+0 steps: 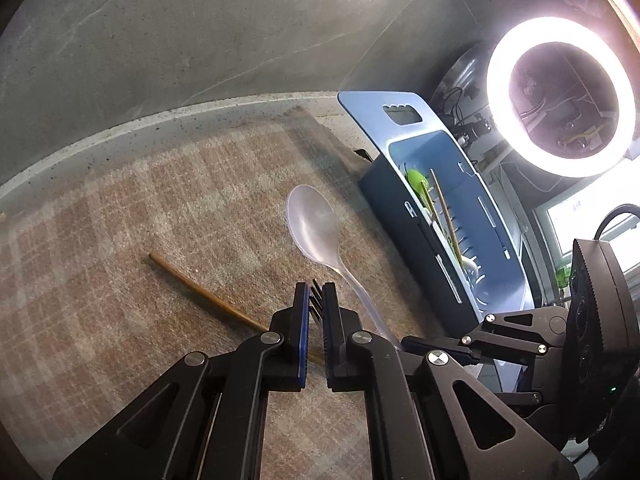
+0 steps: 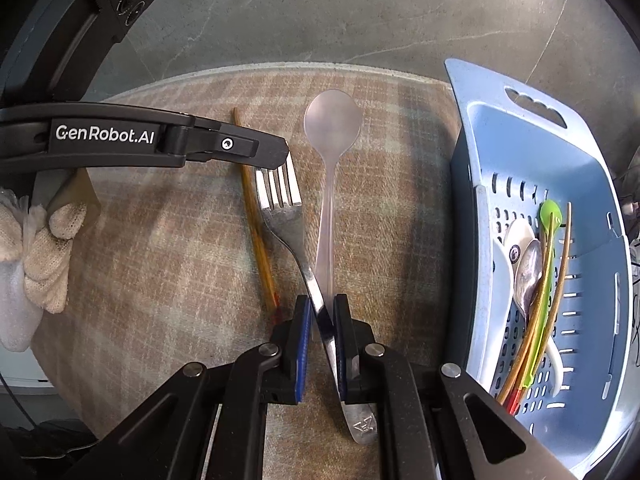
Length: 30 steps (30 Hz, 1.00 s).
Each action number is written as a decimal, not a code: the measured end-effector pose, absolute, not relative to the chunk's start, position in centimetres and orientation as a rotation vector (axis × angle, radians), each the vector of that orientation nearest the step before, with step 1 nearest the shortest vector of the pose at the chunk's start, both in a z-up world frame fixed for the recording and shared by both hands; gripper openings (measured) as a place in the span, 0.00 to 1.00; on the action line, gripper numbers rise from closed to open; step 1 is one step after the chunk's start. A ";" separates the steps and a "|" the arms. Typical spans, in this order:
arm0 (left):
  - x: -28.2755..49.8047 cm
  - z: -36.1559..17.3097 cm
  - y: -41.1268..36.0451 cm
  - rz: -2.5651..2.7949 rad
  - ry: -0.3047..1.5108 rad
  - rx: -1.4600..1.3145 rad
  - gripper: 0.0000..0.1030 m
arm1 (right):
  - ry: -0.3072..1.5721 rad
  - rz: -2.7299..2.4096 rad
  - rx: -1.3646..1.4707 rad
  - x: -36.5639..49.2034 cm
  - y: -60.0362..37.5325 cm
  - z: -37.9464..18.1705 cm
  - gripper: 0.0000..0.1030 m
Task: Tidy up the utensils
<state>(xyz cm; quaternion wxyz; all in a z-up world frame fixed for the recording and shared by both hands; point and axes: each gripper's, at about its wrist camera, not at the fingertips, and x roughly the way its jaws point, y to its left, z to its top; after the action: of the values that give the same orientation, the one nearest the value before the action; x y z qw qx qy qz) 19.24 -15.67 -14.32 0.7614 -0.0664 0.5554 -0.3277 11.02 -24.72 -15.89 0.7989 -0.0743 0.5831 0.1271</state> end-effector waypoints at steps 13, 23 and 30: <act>18.3 -14.8 -14.4 -0.721 1.225 -0.149 0.04 | 1.276 0.306 -0.178 11.7 -23.1 -15.8 0.10; 16.5 -15.3 -12.6 -0.716 1.229 -0.168 0.05 | 1.255 0.338 -0.198 10.6 -22.3 -15.7 0.10; 16.3 -15.1 -11.6 -0.711 1.226 -0.167 0.05 | 1.273 0.382 -0.197 9.5 -22.3 -15.1 0.11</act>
<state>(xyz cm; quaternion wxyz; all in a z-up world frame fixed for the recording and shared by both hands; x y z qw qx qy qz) 16.28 -11.60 -15.14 0.7558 -0.0766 0.5625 -0.3263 9.55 -22.35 -15.13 0.7826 -0.0910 0.5899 0.1772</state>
